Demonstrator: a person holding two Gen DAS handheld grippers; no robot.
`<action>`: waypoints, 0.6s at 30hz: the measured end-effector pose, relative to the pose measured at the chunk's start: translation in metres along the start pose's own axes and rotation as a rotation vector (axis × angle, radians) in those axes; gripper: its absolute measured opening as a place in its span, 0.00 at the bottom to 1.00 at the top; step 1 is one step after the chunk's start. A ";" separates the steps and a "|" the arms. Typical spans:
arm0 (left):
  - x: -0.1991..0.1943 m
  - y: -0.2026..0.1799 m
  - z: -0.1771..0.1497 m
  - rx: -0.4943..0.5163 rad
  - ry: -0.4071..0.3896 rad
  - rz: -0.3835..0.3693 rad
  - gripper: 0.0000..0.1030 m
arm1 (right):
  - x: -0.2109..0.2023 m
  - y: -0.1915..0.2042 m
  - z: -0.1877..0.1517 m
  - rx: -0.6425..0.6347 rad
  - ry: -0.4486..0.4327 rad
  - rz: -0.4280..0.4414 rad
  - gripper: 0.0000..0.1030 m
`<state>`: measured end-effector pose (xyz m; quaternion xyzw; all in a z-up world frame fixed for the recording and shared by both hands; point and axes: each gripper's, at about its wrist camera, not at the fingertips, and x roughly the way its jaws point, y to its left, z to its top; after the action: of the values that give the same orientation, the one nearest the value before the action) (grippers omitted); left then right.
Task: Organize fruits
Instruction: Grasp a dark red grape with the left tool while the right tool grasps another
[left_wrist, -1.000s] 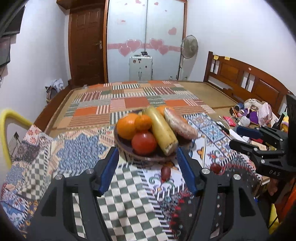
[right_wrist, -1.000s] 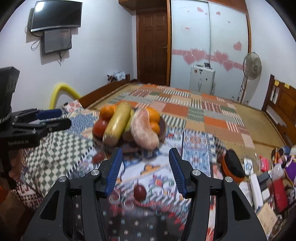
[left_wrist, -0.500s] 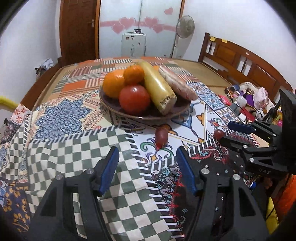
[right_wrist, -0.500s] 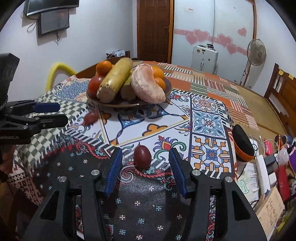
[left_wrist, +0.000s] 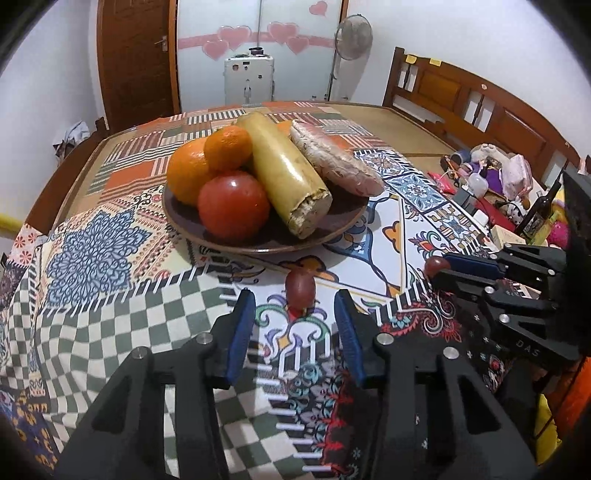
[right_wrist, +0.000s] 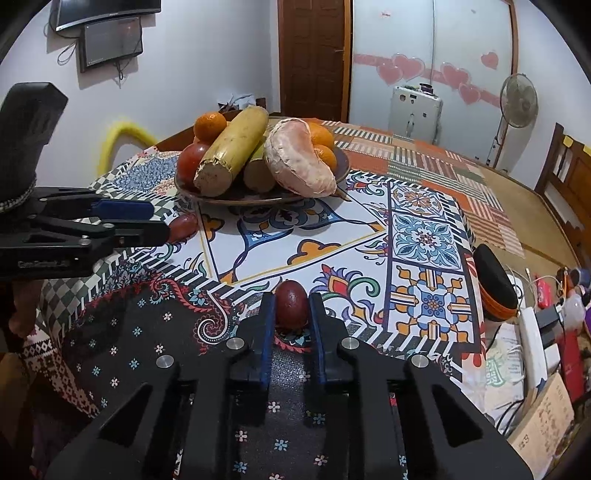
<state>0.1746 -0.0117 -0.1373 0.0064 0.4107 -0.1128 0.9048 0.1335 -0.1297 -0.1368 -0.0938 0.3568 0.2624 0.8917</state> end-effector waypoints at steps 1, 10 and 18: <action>0.002 0.000 0.001 0.002 0.005 -0.001 0.39 | -0.001 -0.001 0.000 0.006 -0.004 0.004 0.16; 0.020 -0.004 0.008 0.008 0.050 0.010 0.27 | -0.009 -0.005 0.007 0.014 -0.041 0.003 0.16; 0.019 -0.004 0.006 0.029 0.040 0.004 0.16 | -0.012 -0.002 0.017 0.015 -0.069 0.020 0.16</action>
<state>0.1905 -0.0199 -0.1472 0.0226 0.4270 -0.1168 0.8964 0.1372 -0.1302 -0.1158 -0.0745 0.3287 0.2719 0.9014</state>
